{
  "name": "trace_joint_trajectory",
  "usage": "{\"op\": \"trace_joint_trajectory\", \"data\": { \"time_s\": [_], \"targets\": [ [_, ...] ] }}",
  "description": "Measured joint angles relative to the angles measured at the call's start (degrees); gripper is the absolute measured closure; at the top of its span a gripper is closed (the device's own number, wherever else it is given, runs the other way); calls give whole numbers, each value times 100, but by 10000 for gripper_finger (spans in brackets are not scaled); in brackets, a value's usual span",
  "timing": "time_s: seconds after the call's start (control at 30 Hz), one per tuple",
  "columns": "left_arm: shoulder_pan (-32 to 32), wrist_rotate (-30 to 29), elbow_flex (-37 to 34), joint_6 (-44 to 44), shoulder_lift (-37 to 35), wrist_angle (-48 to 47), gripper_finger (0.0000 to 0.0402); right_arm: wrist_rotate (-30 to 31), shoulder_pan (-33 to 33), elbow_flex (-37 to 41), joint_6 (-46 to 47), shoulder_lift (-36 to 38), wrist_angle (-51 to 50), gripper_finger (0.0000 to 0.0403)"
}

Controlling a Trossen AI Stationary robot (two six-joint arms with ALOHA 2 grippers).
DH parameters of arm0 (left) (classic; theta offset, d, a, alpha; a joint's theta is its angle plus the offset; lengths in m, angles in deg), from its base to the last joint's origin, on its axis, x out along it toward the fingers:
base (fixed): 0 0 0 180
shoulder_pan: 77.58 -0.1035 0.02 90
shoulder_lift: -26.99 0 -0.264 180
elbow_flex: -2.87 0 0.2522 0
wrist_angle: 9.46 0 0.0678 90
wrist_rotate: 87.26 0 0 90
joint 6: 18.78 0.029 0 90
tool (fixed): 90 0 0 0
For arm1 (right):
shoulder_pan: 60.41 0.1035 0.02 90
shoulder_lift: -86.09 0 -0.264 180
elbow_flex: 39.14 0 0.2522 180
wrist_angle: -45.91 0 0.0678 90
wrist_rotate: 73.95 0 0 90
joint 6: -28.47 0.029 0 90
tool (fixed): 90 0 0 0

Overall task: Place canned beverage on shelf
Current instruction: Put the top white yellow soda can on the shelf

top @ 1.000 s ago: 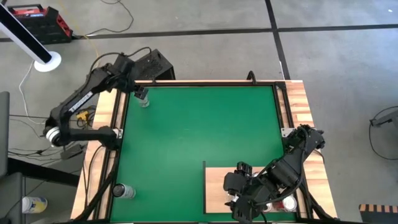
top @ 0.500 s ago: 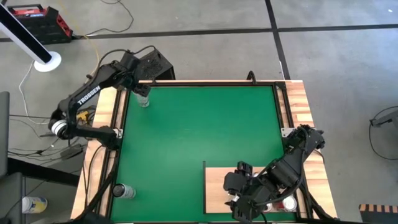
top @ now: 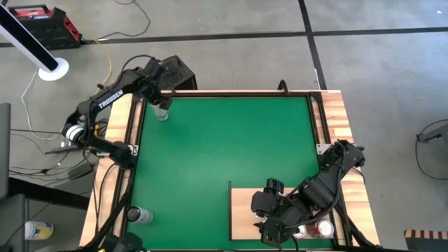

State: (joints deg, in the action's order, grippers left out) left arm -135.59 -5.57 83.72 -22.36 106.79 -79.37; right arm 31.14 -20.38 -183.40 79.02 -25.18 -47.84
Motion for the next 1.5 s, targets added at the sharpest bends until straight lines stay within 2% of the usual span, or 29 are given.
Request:
{"op": "trace_joint_trajectory", "data": {
  "time_s": [0.17, 0.33, 0.37, 0.5, 0.63, 0.8, 1.0, 1.1, 1.23, 1.5],
  "targets": [
    [16, -10, 0, -157, 38, -17, 61, -4, 4, 0, -1, 0, -132, 72],
    [18, -138, 0, -201, 38, -41, 158, -4, 4, 0, -25, -2, -251, 72],
    [18, -136, 2, -191, 37, -44, 168, -2, 4, 0, -54, 0, -251, 72],
    [107, 86, -2, -185, -29, -139, 167, 15, 4, 2, -114, -2, -285, 72],
    [584, 466, 119, -222, -320, -420, 167, 166, 34, 2, -131, -2, -423, 72],
    [1768, 457, 729, -699, -702, -515, 167, 429, 44, 3, -155, -2, -857, 72],
    [3797, 405, 1866, -1614, -619, -342, 167, 739, 7, 7, -238, 87, -998, 79],
    [4731, 57, 2493, -1880, -280, -236, 167, 897, 2, 7, -262, 243, -1003, 81],
    [5670, -266, 3380, -1971, 421, -221, 167, 1396, 35, 7, -276, 511, -1005, 81],
    [6902, -219, 5138, -1970, 2008, -99, 167, 2625, 274, 114, -304, 1114, -1004, 81]
  ]
}}
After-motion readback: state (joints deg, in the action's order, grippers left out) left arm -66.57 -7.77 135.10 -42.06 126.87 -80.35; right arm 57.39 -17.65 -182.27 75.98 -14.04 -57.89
